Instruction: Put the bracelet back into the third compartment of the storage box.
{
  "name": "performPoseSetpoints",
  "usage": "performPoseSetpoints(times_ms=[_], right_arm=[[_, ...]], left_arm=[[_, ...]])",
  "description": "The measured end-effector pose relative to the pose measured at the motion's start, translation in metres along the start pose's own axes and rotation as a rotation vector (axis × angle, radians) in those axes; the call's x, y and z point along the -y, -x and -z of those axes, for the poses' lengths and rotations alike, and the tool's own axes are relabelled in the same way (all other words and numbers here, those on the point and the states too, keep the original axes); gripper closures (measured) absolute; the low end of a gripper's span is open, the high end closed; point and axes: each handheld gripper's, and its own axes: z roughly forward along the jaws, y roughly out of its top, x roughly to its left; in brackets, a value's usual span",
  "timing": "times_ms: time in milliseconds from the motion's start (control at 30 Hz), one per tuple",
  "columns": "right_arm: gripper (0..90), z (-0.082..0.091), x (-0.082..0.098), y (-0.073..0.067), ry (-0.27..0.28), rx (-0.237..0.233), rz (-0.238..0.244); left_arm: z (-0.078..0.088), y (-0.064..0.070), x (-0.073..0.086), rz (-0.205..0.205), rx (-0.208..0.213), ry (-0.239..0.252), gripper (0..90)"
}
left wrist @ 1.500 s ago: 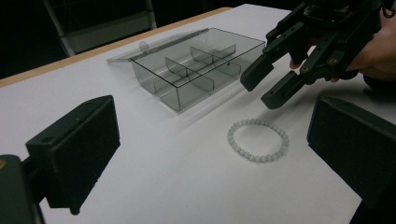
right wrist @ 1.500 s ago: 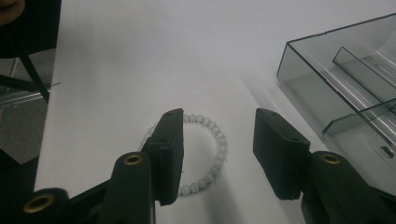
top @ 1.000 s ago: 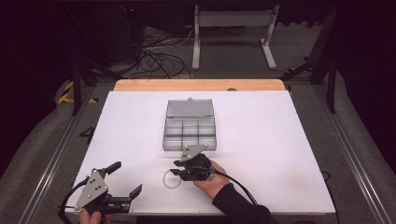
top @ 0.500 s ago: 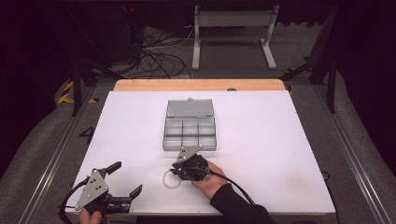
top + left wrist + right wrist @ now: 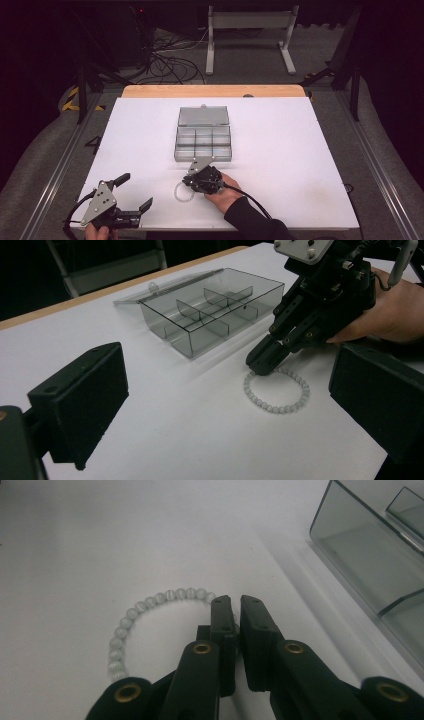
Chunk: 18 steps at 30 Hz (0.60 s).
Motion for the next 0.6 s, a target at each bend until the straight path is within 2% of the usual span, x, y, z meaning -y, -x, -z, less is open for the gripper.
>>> performPoseSetpoints(times_ms=[200, 600], right_arm=[[85.8, 0.003, -0.002, 0.000, 0.008, 0.001, -0.011], [85.9, 0.029, -0.014, -0.007, 0.096, -0.027, 0.005]], left_arm=[[0.000, 0.000, 0.000, 0.007, 0.004, 0.002, 2.9], [0.000, 0.000, 0.000, 0.010, 0.004, 0.006, 2.9]])
